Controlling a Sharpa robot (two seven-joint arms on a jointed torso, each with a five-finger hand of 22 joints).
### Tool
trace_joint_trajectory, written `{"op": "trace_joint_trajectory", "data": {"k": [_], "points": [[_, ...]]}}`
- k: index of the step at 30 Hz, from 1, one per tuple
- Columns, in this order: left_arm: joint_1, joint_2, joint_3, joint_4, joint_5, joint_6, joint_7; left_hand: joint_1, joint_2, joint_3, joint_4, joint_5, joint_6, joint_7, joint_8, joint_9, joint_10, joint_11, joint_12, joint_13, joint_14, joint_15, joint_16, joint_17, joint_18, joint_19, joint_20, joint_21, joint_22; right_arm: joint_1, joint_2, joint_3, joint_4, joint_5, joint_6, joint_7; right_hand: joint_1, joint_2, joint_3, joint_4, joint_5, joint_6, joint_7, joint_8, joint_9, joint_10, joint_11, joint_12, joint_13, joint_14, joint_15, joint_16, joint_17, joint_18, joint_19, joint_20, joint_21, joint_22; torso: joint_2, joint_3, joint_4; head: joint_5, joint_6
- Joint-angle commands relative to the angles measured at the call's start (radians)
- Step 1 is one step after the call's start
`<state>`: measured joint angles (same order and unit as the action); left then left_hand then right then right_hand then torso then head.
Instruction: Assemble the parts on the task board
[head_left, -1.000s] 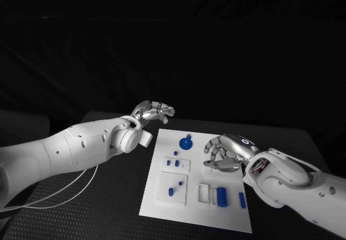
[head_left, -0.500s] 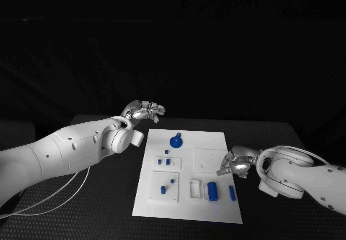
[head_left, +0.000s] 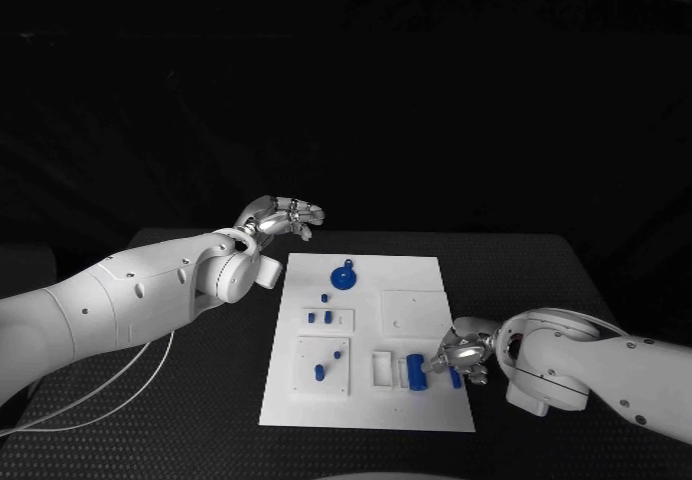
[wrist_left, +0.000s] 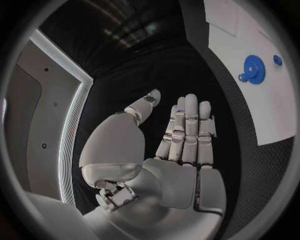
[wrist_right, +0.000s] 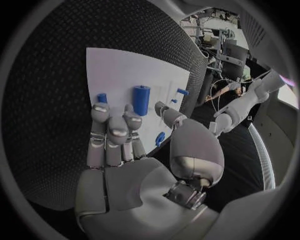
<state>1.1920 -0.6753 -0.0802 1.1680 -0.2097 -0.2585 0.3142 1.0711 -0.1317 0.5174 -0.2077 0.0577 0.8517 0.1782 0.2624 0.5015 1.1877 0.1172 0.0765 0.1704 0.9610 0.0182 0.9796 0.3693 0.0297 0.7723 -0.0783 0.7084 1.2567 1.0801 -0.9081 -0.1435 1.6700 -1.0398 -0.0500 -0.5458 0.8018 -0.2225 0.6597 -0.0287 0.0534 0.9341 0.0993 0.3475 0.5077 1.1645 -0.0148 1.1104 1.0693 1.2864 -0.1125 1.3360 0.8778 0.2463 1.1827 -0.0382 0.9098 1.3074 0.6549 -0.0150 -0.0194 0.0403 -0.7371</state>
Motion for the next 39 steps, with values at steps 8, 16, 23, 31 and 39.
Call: {"op": "trace_joint_trajectory", "data": {"k": [8, 16, 23, 31, 39], "points": [[0.0, 0.001, 0.001, 0.01, 0.007, 0.016, 0.006, -0.011, 0.003, 0.0, 0.007, 0.004, -0.01, 0.001, 0.004, -0.002, -0.003, 0.005, -0.004, -0.001, 0.004, 0.001, -0.007, 0.002, 0.016, 0.008, -0.001, -0.005, 0.002, -0.022, 0.046, -0.001, -0.038, -0.005, -0.065, -0.034, -0.035, -0.024, 0.037, 0.027, -0.004, 0.009, 0.003, -0.001, 0.005, -0.021, 0.004, 0.011, 0.008, -0.003, -0.006, 0.002, 0.01, 0.016, 0.012, -0.025, 0.014, 0.021, 0.0, -0.0027, 0.0019, -0.009, -0.008], [0.0, -0.001, 0.001, 0.018, 0.008, 0.018, 0.005, -0.013, 0.003, -0.001, 0.008, 0.004, -0.011, 0.001, 0.004, -0.002, -0.004, 0.005, -0.004, -0.001, 0.003, 0.001, -0.007, 0.003, 0.016, 0.008, -0.001, -0.006, 0.002, -0.047, 0.08, -0.003, -0.073, -0.018, -0.073, -0.035, -0.04, -0.025, 0.043, 0.029, -0.004, 0.007, 0.004, -0.003, 0.007, -0.022, 0.005, 0.011, 0.009, -0.003, -0.006, 0.001, 0.012, 0.016, 0.011, -0.025, 0.016, 0.021, 0.0, -0.0028, 0.0017, -0.007, -0.016], [0.0, -0.002, 0.001, 0.021, 0.008, 0.019, 0.005, -0.013, 0.004, -0.001, 0.008, 0.004, -0.012, 0.001, 0.004, -0.003, -0.004, 0.005, -0.004, -0.001, 0.003, 0.001, -0.008, 0.003, 0.016, 0.008, -0.001, -0.006, 0.002, -0.057, 0.104, -0.006, -0.084, -0.016, -0.06, -0.037, -0.038, -0.023, 0.046, 0.026, -0.004, 0.007, 0.004, -0.003, 0.007, -0.023, 0.005, 0.011, 0.01, -0.003, -0.006, 0.0, 0.012, 0.016, 0.01, -0.026, 0.017, 0.021, -0.001, -0.0032, 0.0004, -0.006, -0.018], [0.0, 0.0, 0.001, 0.023, 0.008, 0.019, 0.004, -0.015, 0.005, -0.002, 0.009, 0.004, -0.013, 0.002, 0.004, -0.003, -0.005, 0.005, -0.004, -0.002, 0.003, 0.002, -0.008, 0.003, 0.016, 0.008, -0.001, -0.007, 0.003, -0.058, 0.111, -0.01, -0.082, -0.013, -0.033, -0.045, -0.021, 0.005, 0.055, -0.015, -0.004, 0.03, -0.001, 0.008, 0.018, -0.024, 0.0, 0.012, 0.013, -0.001, -0.009, -0.003, 0.018, 0.016, 0.004, -0.024, 0.026, 0.021, -0.001, -0.0036, 0.0001, -0.007, -0.021], [0.0, 0.0, 0.001, 0.024, 0.008, 0.019, 0.004, -0.015, 0.005, -0.002, 0.009, 0.004, -0.013, 0.002, 0.004, -0.003, -0.005, 0.005, -0.004, -0.002, 0.003, 0.002, -0.008, 0.004, 0.016, 0.008, -0.001, -0.007, 0.003, -0.058, 0.112, -0.022, -0.079, -0.02, -0.049, -0.045, 0.003, 0.022, 0.074, -0.068, -0.004, 0.043, -0.007, 0.01, 0.024, -0.022, -0.005, 0.011, 0.014, 0.0, -0.014, -0.007, 0.023, 0.016, -0.002, -0.023, 0.033, 0.02, -0.001, -0.0033, -0.0007, -0.007, -0.024]]}}
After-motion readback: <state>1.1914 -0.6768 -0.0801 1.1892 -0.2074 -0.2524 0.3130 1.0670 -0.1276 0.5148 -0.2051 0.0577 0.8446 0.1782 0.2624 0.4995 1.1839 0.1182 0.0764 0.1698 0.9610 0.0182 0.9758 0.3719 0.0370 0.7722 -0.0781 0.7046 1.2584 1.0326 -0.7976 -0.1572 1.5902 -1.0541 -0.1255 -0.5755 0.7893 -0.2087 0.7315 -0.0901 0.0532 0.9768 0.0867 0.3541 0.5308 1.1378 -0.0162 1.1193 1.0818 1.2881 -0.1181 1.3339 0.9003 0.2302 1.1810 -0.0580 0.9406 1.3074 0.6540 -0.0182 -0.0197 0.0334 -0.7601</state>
